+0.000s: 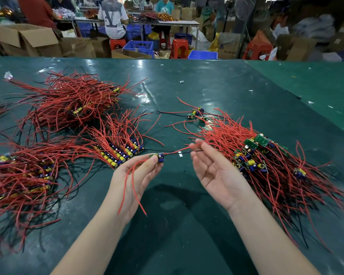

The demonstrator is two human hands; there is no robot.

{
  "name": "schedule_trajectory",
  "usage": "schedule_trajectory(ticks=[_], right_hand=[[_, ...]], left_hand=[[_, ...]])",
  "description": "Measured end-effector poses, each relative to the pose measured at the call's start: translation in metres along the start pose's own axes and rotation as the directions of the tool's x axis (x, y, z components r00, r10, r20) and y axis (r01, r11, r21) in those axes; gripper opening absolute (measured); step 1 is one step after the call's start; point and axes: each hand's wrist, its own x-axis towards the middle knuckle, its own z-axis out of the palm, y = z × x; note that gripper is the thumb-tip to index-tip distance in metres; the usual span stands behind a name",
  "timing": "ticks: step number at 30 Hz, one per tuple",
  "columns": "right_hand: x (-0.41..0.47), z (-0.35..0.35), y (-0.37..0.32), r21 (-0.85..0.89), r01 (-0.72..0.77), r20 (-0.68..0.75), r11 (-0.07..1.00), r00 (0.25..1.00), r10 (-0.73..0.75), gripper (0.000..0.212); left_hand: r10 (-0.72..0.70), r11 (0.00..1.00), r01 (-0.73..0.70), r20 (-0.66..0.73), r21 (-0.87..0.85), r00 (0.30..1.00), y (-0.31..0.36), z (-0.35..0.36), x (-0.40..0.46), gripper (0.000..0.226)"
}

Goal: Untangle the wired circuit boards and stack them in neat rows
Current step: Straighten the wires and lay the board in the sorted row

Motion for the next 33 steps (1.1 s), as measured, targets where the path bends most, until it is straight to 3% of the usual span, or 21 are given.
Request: schedule_trajectory(ticks=[5, 14, 22, 27, 31, 33], right_hand=[[-0.002, 0.003, 0.015, -0.222, 0.032, 0.037, 0.974, 0.999, -0.024, 0.016], [-0.003, 0.003, 0.02, -0.311, -0.037, -0.008, 0.95, 0.999, 0.037, 0.009], [-0.003, 0.0, 0.02, -0.331, -0.104, -0.018, 0.938, 0.994, 0.104, 0.012], [-0.003, -0.002, 0.017, -0.404, -0.107, -0.016, 0.908, 0.994, 0.11, 0.009], [-0.004, -0.003, 0.017, -0.455, -0.078, -0.01, 0.887, 0.997, 0.082, 0.002], [-0.003, -0.004, 0.017, -0.492, -0.048, -0.011, 0.869, 0.999, 0.05, 0.012]], left_hand=[[0.045, 0.996, -0.048, 0.047, 0.074, 0.998, -0.002, 0.002, -0.004, 0.009], [0.123, 0.943, -0.157, 0.13, 0.292, 0.984, -0.003, 0.002, -0.01, 0.03], [0.193, 0.892, -0.244, 0.167, 0.38, 0.967, -0.001, 0.005, -0.015, 0.015], [0.122, 0.926, -0.158, 0.124, 0.343, 0.985, -0.004, 0.002, -0.012, 0.02], [0.003, 0.984, -0.017, 0.078, 0.175, 0.997, -0.007, 0.003, -0.009, 0.014], [-0.063, 0.993, 0.058, 0.048, 0.101, 0.997, -0.008, 0.004, -0.006, 0.013]])
